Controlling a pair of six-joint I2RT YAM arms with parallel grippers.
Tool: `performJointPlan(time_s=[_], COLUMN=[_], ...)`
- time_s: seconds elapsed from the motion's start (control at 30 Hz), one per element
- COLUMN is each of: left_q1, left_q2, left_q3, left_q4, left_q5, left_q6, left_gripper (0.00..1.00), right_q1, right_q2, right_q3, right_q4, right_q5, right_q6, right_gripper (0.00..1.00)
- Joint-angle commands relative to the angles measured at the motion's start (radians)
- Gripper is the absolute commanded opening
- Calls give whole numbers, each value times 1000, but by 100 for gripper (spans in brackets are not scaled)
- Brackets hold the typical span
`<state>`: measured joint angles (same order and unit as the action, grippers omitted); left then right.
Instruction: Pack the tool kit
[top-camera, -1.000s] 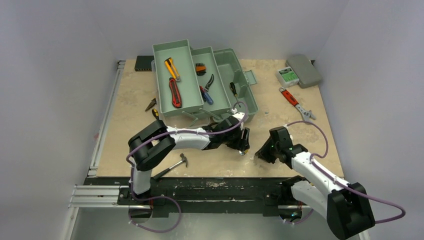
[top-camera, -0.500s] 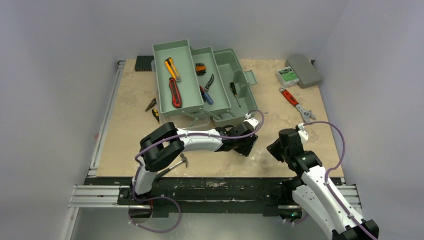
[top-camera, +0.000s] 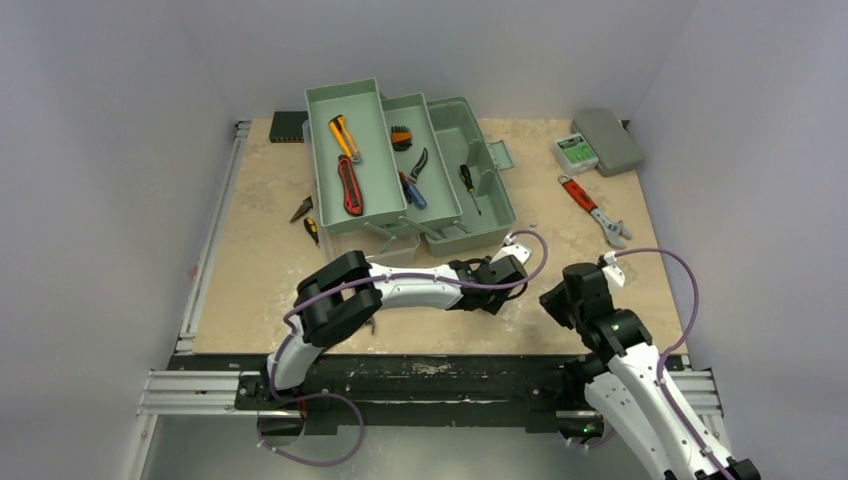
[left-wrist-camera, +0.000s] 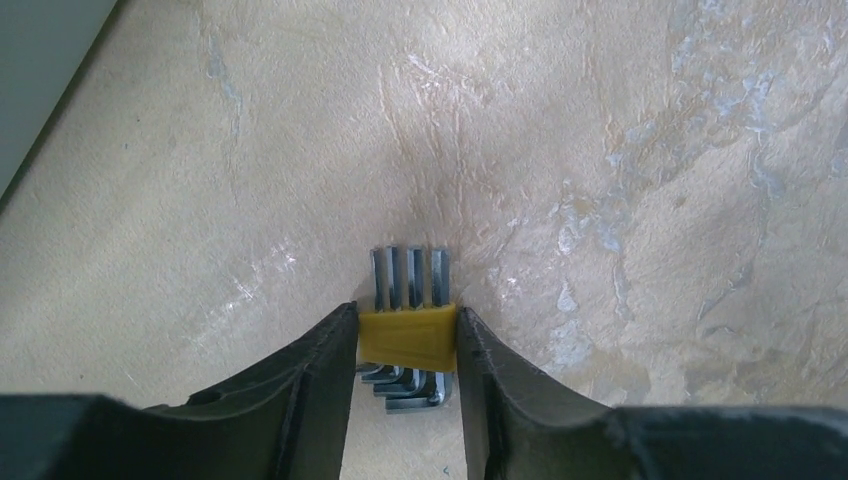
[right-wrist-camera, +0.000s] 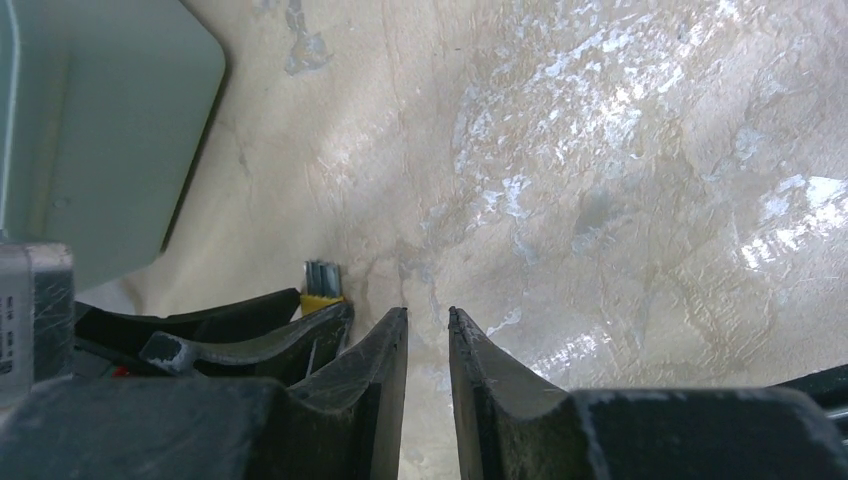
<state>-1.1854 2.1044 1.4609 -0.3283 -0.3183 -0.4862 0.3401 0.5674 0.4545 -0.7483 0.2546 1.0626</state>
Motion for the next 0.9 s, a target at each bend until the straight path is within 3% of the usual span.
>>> performJointPlan(time_s=[0.0, 0.27, 0.47, 0.6, 0.7, 0.87], left_q1=[-5, -8, 7, 63, 94, 108], left_q2=[94, 106, -39, -166, -203, -248], left_q3=[-11, 3, -87, -200, -238, -278], left_q4=[-158, -194, -109, 29, 67, 97], left_q5=[43, 40, 66, 221, 282, 314], left_q6=[-22, -42, -37, -62, -65, -63], left_gripper=[35, 15, 13, 5, 3, 2], right_q1=[-1, -2, -1, -2, -1, -3], right_q2=[-44, -90, -59, -4, 42, 29], right_q3=[42, 25, 21, -22, -65, -167], right_q4=[-33, -45, -23, 90, 170, 373], right_q5=[52, 40, 5, -141, -244, -417], right_q6=[23, 15, -13, -94, -118, -64], right_gripper=[22, 22, 25, 36, 56, 65])
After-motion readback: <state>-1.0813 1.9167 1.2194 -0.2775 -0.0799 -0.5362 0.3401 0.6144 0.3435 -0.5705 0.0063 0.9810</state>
